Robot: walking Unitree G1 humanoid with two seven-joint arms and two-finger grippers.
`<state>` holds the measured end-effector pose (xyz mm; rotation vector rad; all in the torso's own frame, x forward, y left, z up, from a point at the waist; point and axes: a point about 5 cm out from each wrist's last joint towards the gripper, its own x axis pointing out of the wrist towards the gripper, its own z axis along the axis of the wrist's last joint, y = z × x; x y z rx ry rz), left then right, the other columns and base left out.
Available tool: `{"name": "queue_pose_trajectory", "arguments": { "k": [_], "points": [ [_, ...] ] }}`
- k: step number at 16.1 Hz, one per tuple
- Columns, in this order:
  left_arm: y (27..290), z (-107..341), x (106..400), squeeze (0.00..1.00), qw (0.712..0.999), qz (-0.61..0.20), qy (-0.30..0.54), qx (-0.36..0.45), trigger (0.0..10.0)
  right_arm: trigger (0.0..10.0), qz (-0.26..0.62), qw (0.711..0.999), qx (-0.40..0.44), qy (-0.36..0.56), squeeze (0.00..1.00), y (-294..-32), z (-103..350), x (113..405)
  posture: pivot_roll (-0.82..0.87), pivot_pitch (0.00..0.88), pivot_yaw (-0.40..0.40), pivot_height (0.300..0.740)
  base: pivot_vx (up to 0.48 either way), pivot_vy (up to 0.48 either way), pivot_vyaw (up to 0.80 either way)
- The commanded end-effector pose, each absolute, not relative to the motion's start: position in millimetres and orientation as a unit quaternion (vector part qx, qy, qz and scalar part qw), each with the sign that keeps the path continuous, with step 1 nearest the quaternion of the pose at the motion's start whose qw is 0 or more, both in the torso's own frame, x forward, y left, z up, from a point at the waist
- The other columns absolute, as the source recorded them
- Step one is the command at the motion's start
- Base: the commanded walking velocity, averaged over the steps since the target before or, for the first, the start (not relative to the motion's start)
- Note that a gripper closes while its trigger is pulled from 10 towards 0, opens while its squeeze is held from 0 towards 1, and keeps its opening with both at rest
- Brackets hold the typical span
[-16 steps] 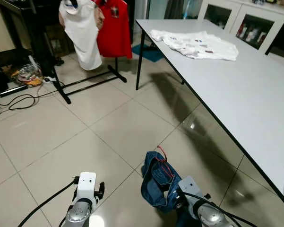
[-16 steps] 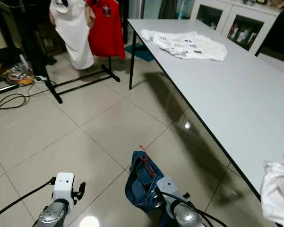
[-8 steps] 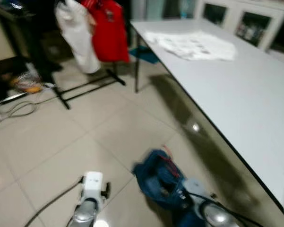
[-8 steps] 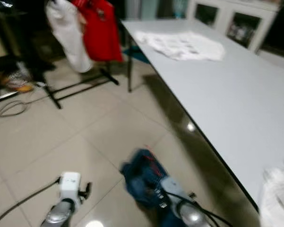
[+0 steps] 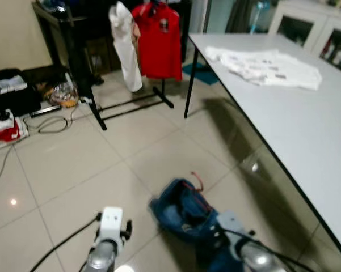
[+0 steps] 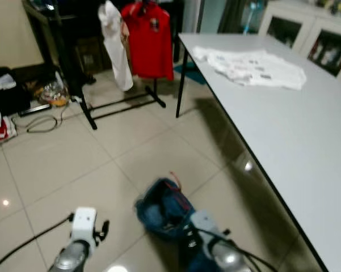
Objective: Hang hanger
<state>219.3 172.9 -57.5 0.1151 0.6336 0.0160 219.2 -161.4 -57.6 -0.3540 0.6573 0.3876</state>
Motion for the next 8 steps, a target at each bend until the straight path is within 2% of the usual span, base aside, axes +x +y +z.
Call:
{"name": "queue_pose_trajectory", "arguments": {
  "k": [1,3,5,8],
  "points": [
    [184.4,-55.5,220.8,0.00,0.948,0.017,0.310,0.067,10.0,10.0,0.197,0.916,-0.173,0.304,0.00,-151.2,-54.2,224.8,0.06,0.065,-0.045,0.740,0.334,0.000,0.00],
    [184.6,-55.4,221.1,0.00,0.948,0.017,0.310,0.068,10.0,10.0,0.199,0.914,-0.178,0.304,0.00,-150.4,-54.6,224.4,0.06,0.065,-0.045,0.740,0.339,0.000,0.78],
    [184.8,-55.2,221.3,0.00,0.948,0.016,0.310,0.069,10.0,10.0,0.182,0.922,-0.150,0.308,0.00,-150.4,-54.2,225.8,0.07,0.064,-0.042,0.740,0.337,0.000,0.00],
    [185.5,-54.8,221.9,0.00,0.948,0.016,0.310,0.070,10.0,10.0,0.182,0.922,-0.153,0.305,0.00,-150.5,-53.4,226.7,0.07,0.062,-0.041,0.740,0.338,0.000,0.00]
  ]
}}
